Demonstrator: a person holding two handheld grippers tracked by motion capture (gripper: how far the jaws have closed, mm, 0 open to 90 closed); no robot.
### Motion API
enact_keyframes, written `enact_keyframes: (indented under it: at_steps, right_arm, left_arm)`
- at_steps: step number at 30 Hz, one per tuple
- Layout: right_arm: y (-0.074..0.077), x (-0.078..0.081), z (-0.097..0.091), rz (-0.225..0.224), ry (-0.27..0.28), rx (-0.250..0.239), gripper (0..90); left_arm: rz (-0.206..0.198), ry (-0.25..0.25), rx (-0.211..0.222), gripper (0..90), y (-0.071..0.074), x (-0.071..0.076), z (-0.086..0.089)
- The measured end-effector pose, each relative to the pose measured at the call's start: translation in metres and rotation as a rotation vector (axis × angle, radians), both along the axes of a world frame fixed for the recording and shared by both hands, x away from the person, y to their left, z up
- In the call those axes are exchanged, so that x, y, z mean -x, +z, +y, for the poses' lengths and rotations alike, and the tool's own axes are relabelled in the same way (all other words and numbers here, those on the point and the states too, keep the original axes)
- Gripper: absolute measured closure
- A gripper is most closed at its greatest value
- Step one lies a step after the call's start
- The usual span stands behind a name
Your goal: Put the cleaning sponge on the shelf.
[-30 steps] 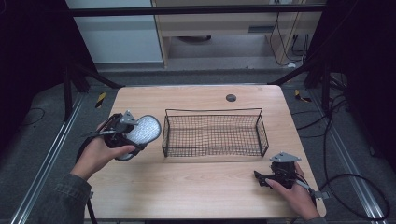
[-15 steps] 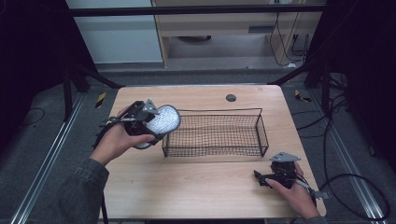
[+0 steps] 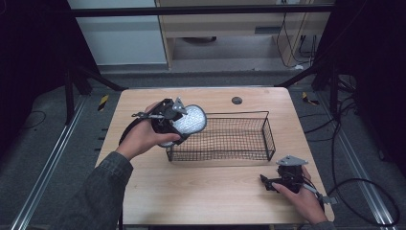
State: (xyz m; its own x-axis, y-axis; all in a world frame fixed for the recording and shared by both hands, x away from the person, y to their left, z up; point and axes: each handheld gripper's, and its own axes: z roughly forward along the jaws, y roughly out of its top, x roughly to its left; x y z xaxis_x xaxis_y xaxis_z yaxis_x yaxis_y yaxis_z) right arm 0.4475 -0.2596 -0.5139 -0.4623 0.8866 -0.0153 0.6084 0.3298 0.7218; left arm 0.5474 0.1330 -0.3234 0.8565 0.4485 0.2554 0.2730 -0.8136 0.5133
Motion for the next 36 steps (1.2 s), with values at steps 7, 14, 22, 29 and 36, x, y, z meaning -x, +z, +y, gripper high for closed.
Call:
enact_keyframes:
  at_steps: [7,14,22,29,36]
  right_arm:
    - [0.000,0.001,0.000,0.001,-0.004,-0.002,0.4]
    - [0.000,0.006,-0.001,0.005,-0.013,-0.009,0.4]
    - [0.000,0.007,-0.002,0.003,-0.007,-0.008,0.4]
    - [0.000,0.007,-0.004,0.003,-0.007,-0.006,0.4]
    - [0.000,0.007,-0.004,0.003,-0.007,-0.005,0.4]
  left_arm:
    - [0.006,-0.020,-0.029,7.7,-0.003,-0.006,-0.016]
    - [0.003,-0.033,-0.027,7.7,-0.001,-0.011,-0.029]
    - [0.013,-0.052,-0.046,7.7,-0.008,-0.019,-0.040]
    - [0.032,-0.053,-0.048,7.7,-0.015,-0.027,-0.042]
    - [0.041,-0.068,-0.059,7.7,-0.020,-0.029,-0.049]
